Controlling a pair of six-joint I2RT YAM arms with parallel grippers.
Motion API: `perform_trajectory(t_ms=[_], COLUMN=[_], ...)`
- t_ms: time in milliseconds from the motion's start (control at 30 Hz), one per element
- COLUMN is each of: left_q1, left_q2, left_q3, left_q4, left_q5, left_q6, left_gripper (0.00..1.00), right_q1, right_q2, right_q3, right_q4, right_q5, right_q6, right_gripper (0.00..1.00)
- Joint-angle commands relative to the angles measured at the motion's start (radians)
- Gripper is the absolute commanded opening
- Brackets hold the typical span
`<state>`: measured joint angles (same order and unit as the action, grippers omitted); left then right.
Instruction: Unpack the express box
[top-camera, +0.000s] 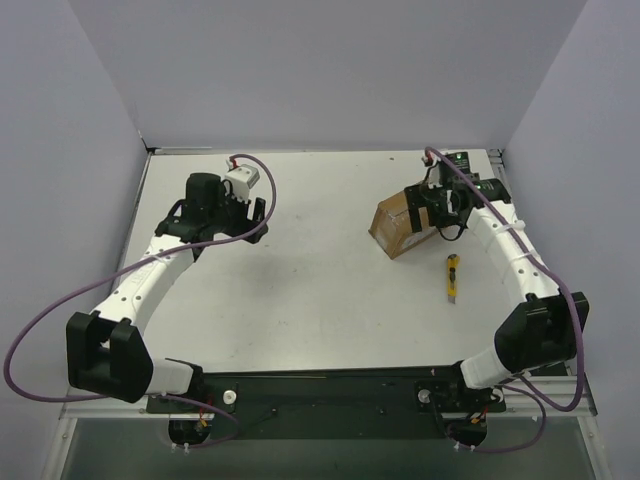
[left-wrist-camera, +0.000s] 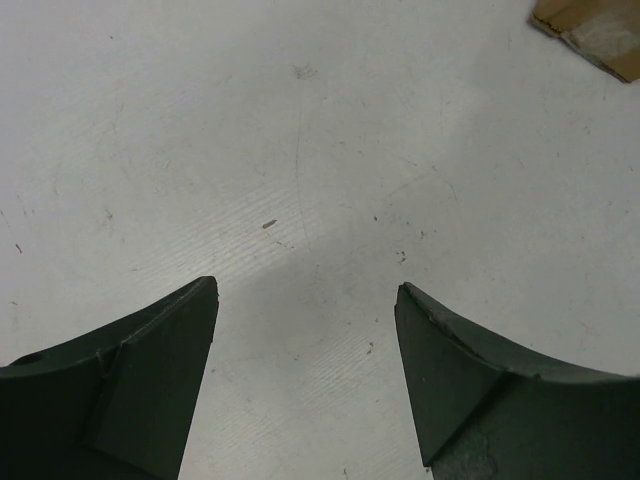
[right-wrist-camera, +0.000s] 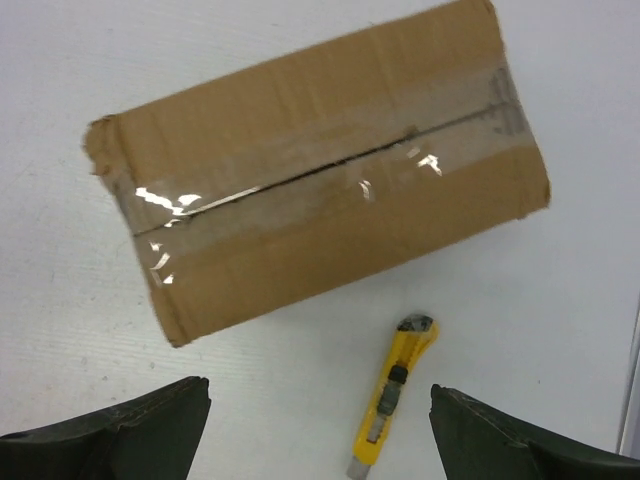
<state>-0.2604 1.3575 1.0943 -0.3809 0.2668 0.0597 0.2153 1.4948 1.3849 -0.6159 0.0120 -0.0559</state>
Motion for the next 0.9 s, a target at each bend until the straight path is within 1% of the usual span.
perform_trajectory(t_ms=[0,67,167,267,400,533,633,833,867], left_q1=[0.004,0.004,0.003,0.003,0.001,0.0,0.003,0.009,0.01], left_q2=[-0.047,-0.046,-0.035,-0.012,0.008,0.006,-0.004,-0.034,-0.035], left_q3=[-0.001,-0.002,-0.001,0.012,0.032,0.029,0.021,0.03,0.032], left_q4=[0.065,0.074,0.079,0.068,0.062,0.059,0.053,0.014,0.002], left_q5=[0.041,0.045,0.048,0.057,0.063,0.051,0.038,0.008,0.0], left_q6=[-0.004,-0.008,-0.011,-0.017,-0.02,0.006,0.029,0.097,0.107], left_gripper=[0.81,0.81,0.81,0.81,0.81,0.81,0.81,0.81,0.81], right_q1=[-0.135,-0.183,-0.241,-0.266,-0.284,-0.284,-0.286,-0.297,-0.297], right_q2=[-0.045,-0.035,-0.028,-0.012,0.007,0.044,0.082,0.168,0.189], right_q3=[-0.036,-0.091,-0.168,-0.242,-0.286,-0.291,-0.299,-0.287,-0.285], right_q4=[-0.103,-0.105,-0.104,-0.071,-0.007,0.012,0.024,0.056,0.065], right_q5=[-0.092,-0.063,-0.072,-0.107,-0.148,-0.179,-0.165,-0.132,-0.118], right_q6=[-0.064,-0.074,-0.082,-0.071,-0.064,-0.048,-0.022,0.047,0.051], right_gripper=[0.93,0.9,0.87,0.85,0.81,0.77,0.76,0.68,0.65])
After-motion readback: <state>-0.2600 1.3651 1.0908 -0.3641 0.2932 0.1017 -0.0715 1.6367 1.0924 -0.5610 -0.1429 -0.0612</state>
